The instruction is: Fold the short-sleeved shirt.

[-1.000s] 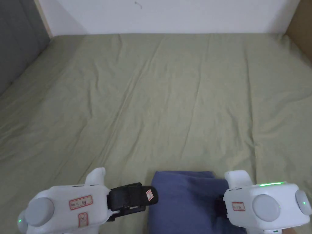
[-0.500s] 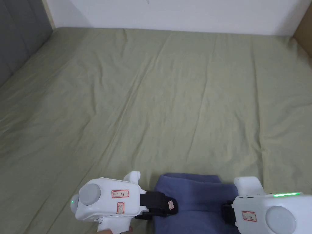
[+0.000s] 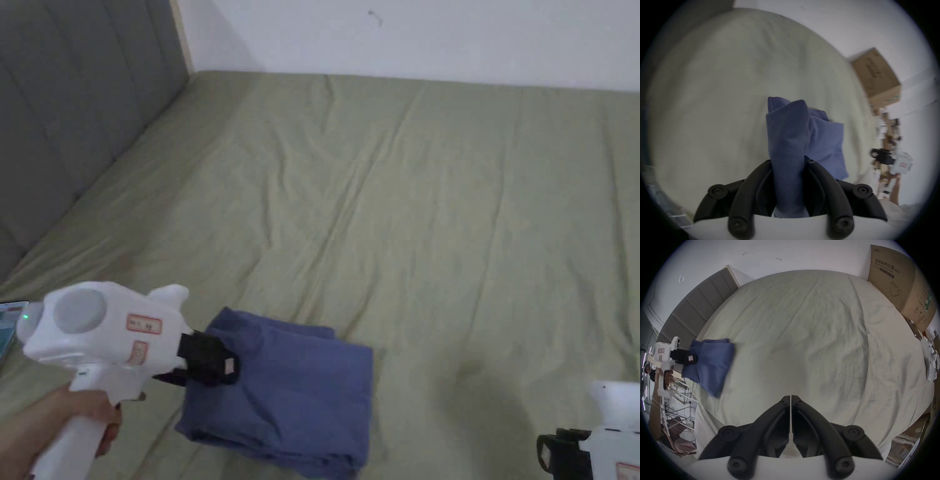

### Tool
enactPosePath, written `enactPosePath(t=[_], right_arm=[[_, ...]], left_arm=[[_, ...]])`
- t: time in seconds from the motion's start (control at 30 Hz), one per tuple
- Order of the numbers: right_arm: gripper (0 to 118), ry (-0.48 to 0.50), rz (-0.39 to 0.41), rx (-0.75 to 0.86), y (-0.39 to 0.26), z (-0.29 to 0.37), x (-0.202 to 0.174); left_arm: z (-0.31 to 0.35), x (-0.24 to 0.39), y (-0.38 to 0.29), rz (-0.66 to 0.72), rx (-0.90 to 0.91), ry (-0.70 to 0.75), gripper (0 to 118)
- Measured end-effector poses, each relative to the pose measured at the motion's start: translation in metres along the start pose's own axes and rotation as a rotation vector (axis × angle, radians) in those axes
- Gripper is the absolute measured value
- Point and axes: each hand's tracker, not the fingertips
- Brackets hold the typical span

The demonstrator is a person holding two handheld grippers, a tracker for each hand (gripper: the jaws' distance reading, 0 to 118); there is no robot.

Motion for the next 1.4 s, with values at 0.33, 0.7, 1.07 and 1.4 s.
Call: enactPosePath(t=[0.33,0.7,1.07,1.4], right_arm=[[1,-0.024,-0.034,-0.068,-0.010,-0.016,-0.001],[2,-0.007,-0.039,-0.040,-0.006,-0.005,0.002],[2,0.076,-0.073,0.126,-0.015,0.037,0.012],[2,-0.080,0.071,0.595,-0.002,0.131,-0.017]], left_arm=[[0.068,-0.086,0.038,0.001,0.035,0.592,86],[0.094,-0.034,0.002,0.089,0.251,0.345,0],[0.096,0.132,-0.067,-0.203,0.506,0.406,0],[0.114,0.256,-0.128,-0.374,0.870,0.340,0]])
